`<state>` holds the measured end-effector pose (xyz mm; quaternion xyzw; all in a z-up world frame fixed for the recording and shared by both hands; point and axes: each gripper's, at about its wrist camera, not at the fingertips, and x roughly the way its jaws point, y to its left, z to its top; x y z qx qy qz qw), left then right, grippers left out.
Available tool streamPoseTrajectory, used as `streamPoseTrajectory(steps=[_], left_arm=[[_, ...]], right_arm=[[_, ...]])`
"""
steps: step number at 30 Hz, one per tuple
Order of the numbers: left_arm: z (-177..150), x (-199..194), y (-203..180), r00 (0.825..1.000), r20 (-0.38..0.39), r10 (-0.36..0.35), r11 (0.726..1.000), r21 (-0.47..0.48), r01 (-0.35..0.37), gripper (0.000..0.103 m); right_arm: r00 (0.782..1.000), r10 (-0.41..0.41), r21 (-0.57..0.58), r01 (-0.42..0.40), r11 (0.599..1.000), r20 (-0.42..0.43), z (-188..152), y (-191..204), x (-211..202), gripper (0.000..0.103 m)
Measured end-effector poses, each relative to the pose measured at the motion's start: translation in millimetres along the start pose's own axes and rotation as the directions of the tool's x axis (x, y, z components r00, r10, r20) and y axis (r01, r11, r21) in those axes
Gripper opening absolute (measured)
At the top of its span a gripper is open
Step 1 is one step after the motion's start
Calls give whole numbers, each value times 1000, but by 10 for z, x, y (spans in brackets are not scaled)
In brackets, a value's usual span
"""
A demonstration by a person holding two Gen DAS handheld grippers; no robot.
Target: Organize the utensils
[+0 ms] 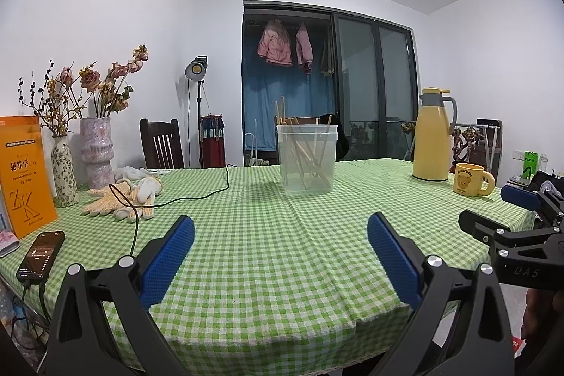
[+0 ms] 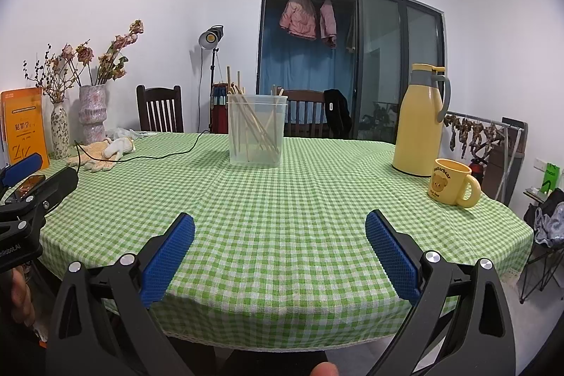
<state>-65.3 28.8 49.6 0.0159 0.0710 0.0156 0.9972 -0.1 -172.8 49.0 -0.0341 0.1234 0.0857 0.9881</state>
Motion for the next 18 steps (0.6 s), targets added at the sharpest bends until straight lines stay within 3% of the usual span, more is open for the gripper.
streamPoseTrajectory(steps=[18], left_arm=[[-2, 35, 24, 1000, -4, 9, 1000, -14, -9, 95]], right_arm=[[1000, -8, 1, 8, 1000, 8, 5, -1, 5, 94]])
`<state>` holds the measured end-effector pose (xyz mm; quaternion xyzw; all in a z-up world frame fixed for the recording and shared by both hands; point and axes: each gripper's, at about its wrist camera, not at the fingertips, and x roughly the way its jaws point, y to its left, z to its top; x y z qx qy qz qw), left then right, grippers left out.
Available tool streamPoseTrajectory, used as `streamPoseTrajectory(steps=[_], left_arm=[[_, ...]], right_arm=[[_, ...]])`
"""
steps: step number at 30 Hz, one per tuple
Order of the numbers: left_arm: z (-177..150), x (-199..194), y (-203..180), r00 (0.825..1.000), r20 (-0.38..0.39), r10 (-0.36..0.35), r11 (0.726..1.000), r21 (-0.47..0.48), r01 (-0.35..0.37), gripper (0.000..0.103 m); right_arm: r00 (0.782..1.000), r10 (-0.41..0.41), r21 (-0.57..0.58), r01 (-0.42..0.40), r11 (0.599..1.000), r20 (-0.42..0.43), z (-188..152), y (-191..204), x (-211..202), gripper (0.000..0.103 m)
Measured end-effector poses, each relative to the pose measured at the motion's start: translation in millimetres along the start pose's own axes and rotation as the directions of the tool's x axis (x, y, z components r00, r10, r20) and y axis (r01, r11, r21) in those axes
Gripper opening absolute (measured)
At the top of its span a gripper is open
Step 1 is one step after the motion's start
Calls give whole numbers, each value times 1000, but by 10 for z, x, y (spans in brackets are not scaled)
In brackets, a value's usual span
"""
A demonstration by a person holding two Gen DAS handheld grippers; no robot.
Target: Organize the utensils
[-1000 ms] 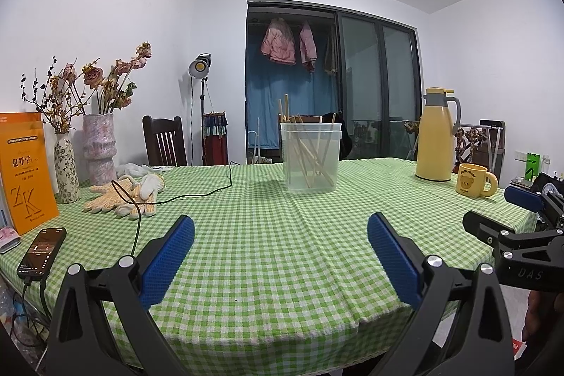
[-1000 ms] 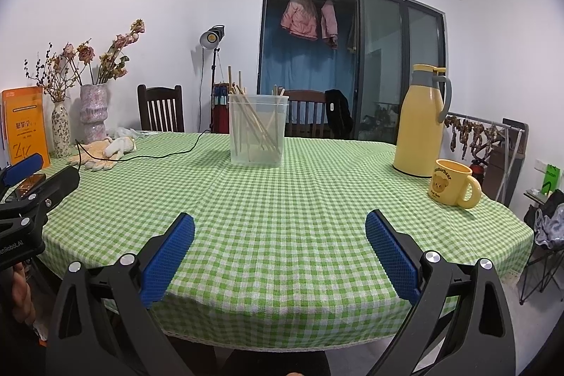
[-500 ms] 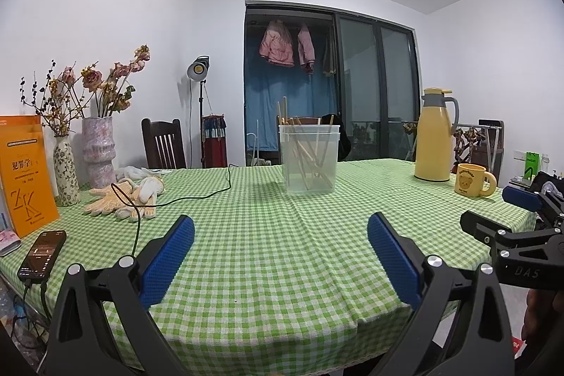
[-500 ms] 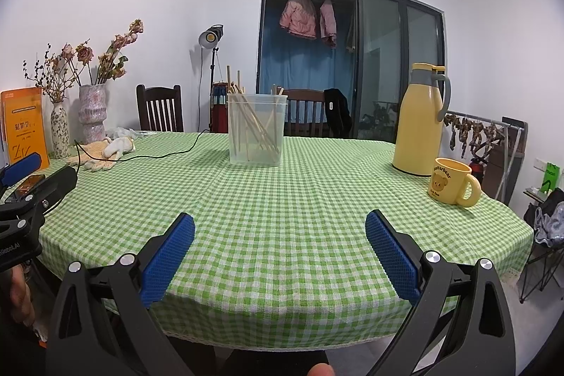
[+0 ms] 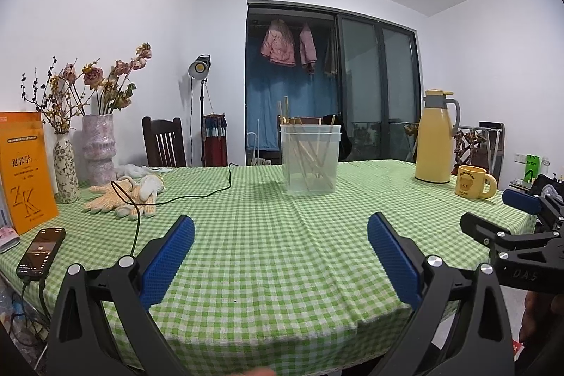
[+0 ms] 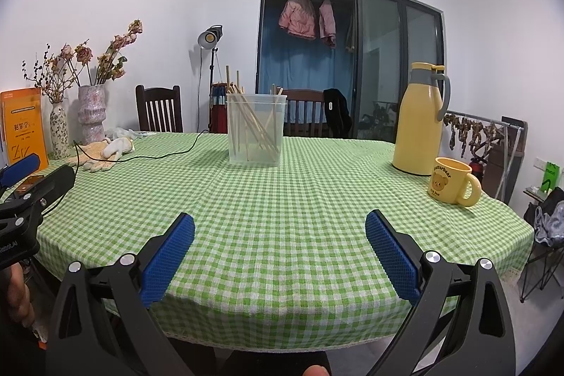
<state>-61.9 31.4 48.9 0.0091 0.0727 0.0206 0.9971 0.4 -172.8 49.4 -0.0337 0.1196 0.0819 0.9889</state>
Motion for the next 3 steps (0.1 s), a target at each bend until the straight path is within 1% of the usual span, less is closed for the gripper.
streamPoseTrajectory(steps=[3], left_arm=[[18, 135, 35, 1000, 5, 31, 999, 9, -31, 95]], right_arm=[[1000, -17, 6, 17, 1000, 19, -27, -11, 70, 94]])
